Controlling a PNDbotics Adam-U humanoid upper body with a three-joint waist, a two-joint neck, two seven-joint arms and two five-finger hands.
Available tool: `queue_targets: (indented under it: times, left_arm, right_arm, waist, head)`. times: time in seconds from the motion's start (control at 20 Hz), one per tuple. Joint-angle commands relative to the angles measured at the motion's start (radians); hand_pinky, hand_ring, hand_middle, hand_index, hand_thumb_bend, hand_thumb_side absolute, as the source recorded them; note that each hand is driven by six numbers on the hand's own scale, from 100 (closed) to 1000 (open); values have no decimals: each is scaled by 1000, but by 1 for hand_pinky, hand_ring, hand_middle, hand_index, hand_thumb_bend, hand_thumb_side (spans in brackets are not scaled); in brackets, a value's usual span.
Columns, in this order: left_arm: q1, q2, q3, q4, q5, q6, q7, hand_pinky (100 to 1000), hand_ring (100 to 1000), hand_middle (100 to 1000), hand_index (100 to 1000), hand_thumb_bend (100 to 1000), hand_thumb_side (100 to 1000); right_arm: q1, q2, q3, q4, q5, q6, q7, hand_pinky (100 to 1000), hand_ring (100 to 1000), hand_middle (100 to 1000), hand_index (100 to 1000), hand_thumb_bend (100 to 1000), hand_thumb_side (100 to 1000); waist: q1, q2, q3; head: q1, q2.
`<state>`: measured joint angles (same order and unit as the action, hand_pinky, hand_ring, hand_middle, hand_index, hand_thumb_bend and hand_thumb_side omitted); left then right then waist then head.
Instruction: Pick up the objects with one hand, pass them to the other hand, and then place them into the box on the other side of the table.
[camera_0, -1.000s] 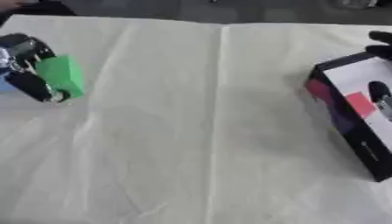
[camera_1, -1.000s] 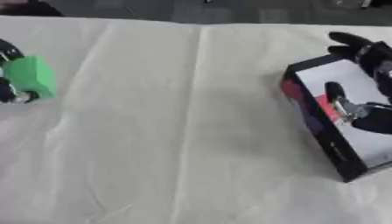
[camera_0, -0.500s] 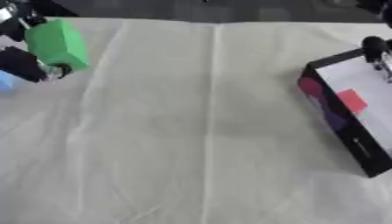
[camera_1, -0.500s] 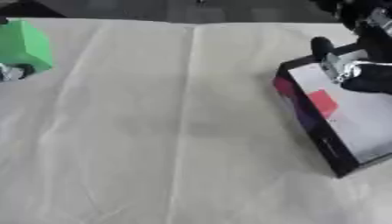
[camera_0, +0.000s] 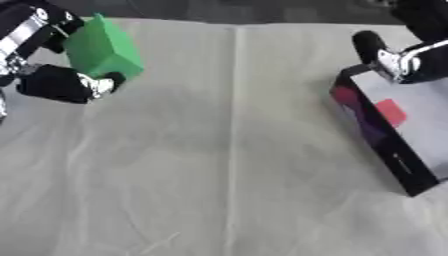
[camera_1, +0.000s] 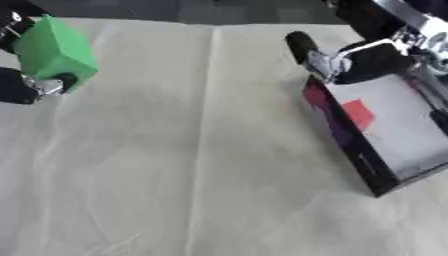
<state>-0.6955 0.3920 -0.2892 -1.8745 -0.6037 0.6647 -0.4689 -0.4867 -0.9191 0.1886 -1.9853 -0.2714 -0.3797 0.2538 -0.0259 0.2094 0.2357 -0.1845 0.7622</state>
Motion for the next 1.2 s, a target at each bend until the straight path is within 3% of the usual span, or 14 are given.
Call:
queue_targets:
  times: [0.05,0.4,0.6,0.8,1.2]
  left_arm:
    - [-13,-52,-5,25,-30,-34,39,784,616,551,493,100,161]
    - [-8,-149,-18,105,-24,-129,136,790,611,544,492,100,206]
    - [0,-180,-28,121,-13,-194,201,796,618,545,489,100,192]
    - [10,-202,-48,148,-17,-256,263,796,619,543,488,100,185]
    - [22,-252,-89,197,20,-368,377,793,615,534,485,100,183]
  right_arm:
    - [-65,14,34,-15,25,22,47,1000,1000,1000,1000,100,215]
    - [-222,126,159,-8,111,63,144,1000,1000,1000,1000,100,198]
    - [-301,192,215,50,176,41,210,1000,1000,1000,1000,100,203]
    - [-332,240,234,100,213,13,271,1000,1000,1000,1000,100,206]
    - [-381,320,230,176,231,36,385,1000,1000,1000,1000,100,203]
  waist:
    - [-13,-40,1]
    - [-19,-40,-3]
    - [-21,-36,-5]
    - [-20,-32,-4]
    - [-15,-14,11]
  head:
    - [-8,4]
    - [-33,8]
    - [-54,8]
    - [-74,8]
    - [-116,4]
